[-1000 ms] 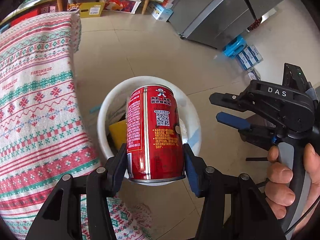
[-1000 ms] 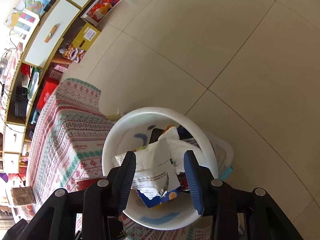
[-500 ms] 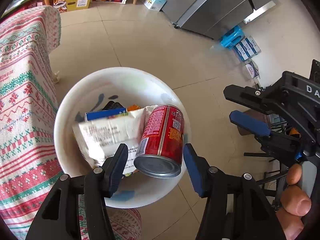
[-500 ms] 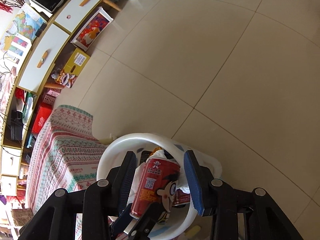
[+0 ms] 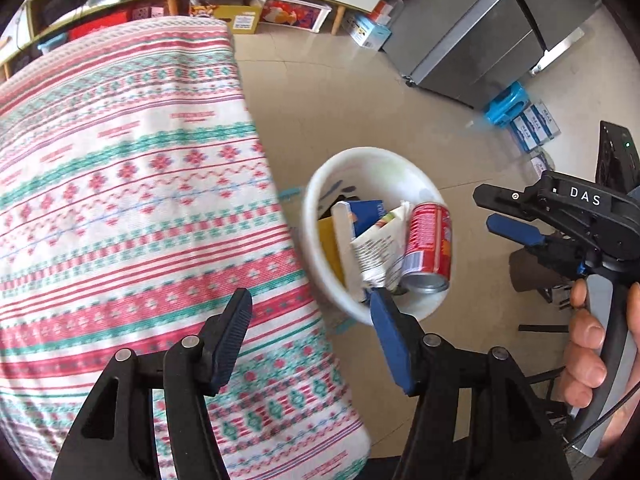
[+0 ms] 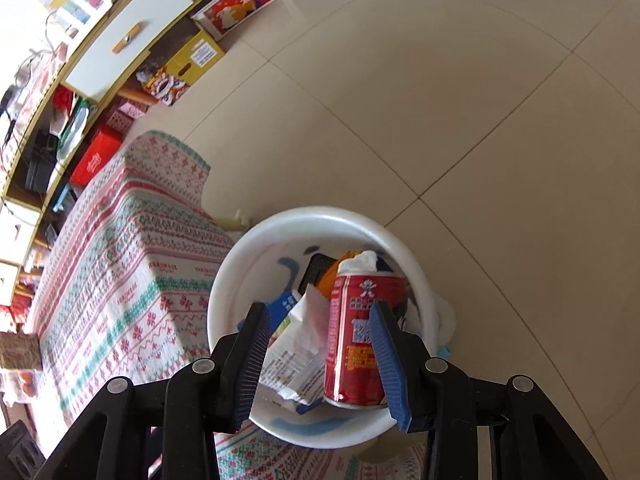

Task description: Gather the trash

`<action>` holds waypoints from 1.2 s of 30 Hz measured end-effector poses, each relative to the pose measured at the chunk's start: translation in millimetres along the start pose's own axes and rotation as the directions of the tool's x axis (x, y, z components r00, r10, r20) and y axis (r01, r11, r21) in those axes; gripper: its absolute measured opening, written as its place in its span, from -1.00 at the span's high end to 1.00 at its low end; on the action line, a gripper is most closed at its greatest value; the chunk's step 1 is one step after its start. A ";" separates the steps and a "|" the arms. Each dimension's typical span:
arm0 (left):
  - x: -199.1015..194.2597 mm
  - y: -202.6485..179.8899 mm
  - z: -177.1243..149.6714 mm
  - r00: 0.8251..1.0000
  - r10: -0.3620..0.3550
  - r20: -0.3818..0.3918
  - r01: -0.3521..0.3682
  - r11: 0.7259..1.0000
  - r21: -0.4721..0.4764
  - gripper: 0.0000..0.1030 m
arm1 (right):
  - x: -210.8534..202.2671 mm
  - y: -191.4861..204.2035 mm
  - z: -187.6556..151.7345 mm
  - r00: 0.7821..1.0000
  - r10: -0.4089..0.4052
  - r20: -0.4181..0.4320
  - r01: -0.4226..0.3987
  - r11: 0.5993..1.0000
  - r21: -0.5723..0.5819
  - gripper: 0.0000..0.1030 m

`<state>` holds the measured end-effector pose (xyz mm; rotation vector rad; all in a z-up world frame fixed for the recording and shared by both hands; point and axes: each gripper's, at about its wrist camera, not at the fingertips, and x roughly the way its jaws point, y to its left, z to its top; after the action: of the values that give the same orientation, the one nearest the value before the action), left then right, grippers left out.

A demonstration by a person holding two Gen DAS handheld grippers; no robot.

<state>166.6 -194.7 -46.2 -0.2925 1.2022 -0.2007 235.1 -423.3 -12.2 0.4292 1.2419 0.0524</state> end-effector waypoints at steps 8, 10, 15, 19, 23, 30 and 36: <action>-60.5 44.7 -36.9 0.981 0.155 0.118 -0.160 0.987 0.030 -0.41 | -18.4 76.4 -70.9 0.980 -0.096 0.177 0.136 0.964 -0.230 -0.19; -76.2 56.3 -44.2 0.977 0.152 0.146 -0.156 0.988 0.017 -0.47 | -26.6 84.1 -89.1 0.962 -0.123 0.243 0.182 0.954 -0.238 -0.30; -107.6 69.2 -53.3 0.963 0.123 0.241 -0.125 0.992 -0.006 -0.51 | -40.4 94.7 -137.3 0.946 -0.079 0.316 0.159 0.959 -0.236 -0.44; -115.4 57.9 -58.4 0.953 0.111 0.283 -0.134 0.989 0.064 -0.54 | -46.5 92.2 -169.1 0.921 -0.111 0.374 0.197 0.960 -0.199 -0.53; -113.1 47.2 -61.9 0.952 0.111 0.286 -0.145 0.984 0.099 -0.56 | -54.7 89.0 -185.2 0.887 -0.163 0.433 0.260 0.950 -0.174 -0.57; -106.3 30.2 -69.2 0.952 0.111 0.284 -0.160 0.974 0.157 -0.57 | -63.5 71.6 -193.3 0.853 -0.210 0.477 0.294 0.949 -0.110 -0.70; -104.7 29.1 -70.4 0.952 0.124 0.281 -0.172 0.973 0.153 -0.57 | -63.1 74.1 -194.7 0.859 -0.199 0.471 0.288 0.949 -0.126 -0.72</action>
<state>64.1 -143.4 13.8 -0.0698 0.9235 -0.1293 48.5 -316.2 20.9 0.0981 0.8075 -0.1398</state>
